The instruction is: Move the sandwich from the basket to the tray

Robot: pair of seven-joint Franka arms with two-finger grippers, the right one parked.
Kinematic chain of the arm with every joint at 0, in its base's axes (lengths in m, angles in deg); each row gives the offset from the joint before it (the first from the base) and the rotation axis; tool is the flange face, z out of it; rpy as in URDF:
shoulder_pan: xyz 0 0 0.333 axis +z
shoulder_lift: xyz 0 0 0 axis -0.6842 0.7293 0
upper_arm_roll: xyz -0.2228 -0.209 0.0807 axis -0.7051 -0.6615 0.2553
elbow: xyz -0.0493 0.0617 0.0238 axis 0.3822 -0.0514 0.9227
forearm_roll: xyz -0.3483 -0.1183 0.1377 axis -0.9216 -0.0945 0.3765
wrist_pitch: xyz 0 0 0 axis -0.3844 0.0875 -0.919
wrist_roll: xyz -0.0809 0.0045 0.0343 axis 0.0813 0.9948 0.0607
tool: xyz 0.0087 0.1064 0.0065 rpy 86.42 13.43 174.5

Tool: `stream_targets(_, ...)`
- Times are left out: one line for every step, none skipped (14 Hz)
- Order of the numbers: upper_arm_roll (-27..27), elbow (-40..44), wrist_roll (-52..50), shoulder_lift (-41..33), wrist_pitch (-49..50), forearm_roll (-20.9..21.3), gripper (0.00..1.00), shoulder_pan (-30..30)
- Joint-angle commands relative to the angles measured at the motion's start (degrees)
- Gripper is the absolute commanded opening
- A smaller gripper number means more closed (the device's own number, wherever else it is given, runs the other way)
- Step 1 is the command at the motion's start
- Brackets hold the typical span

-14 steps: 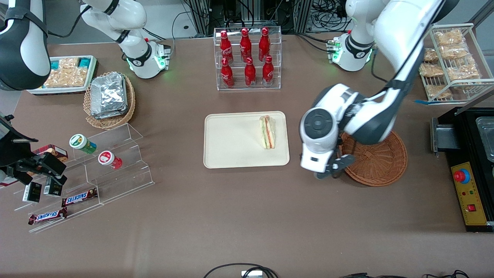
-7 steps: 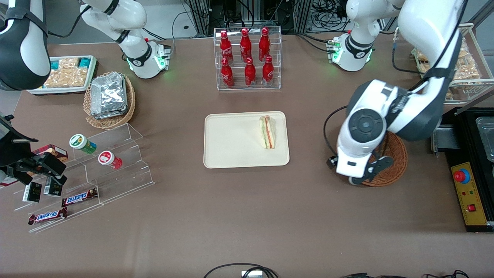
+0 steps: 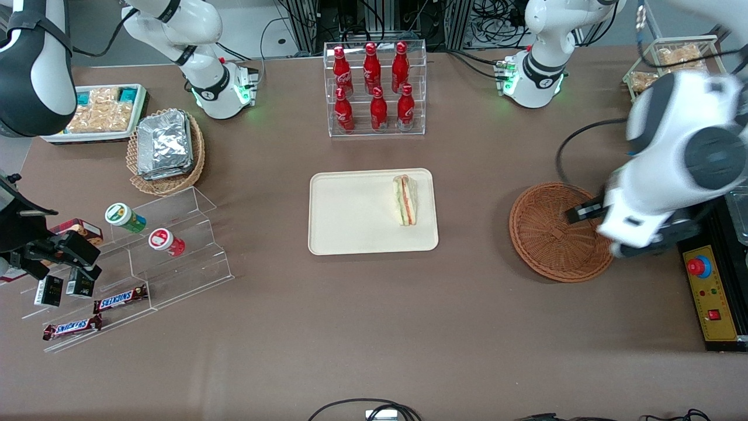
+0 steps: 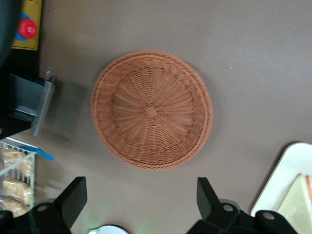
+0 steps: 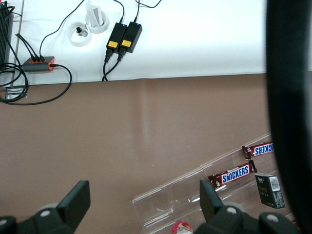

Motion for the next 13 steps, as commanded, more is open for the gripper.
stream_targets(6.6,-1.3,11.2,-5.6,3.6,-4.1,0.99,-1.5)
stream_targets(8.7,-1.3,14.5,-7.0,4.4,-5.3,0.99,-1.6)
stream_targets(10.3,-1.3,18.3,-8.2,4.5,-6.9,0.99,-1.6)
stream_targets(11.7,-1.3,22.9,-9.3,4.5,-8.1,0.99,-1.7)
stream_targets(12.9,-1.3,26.8,-10.1,4.9,-8.4,0.99,-2.3)
stream_targets(13.4,-1.3,29.1,-10.8,5.9,-8.4,0.99,-2.6)
stream_targets(13.4,-1.3,29.8,-11.3,6.5,-8.4,0.99,-2.6)
stream_targets(13.4,-1.3,30.4,-11.5,6.6,-8.4,0.99,-2.7)
stream_targets(13.4,-1.2,31.6,-11.7,6.5,-8.4,0.99,-3.2)
stream_targets(13.4,-1.3,33.0,-12.0,6.5,-8.3,1.0,-4.0)
stream_targets(13.4,-1.3,33.0,-12.4,6.6,-8.3,1.0,-4.3)
stream_targets(13.4,-1.2,33.0,-12.5,6.6,-8.4,1.0,-4.4)
stream_targets(13.4,-1.2,33.0,-12.5,6.6,-8.4,1.0,-4.4)
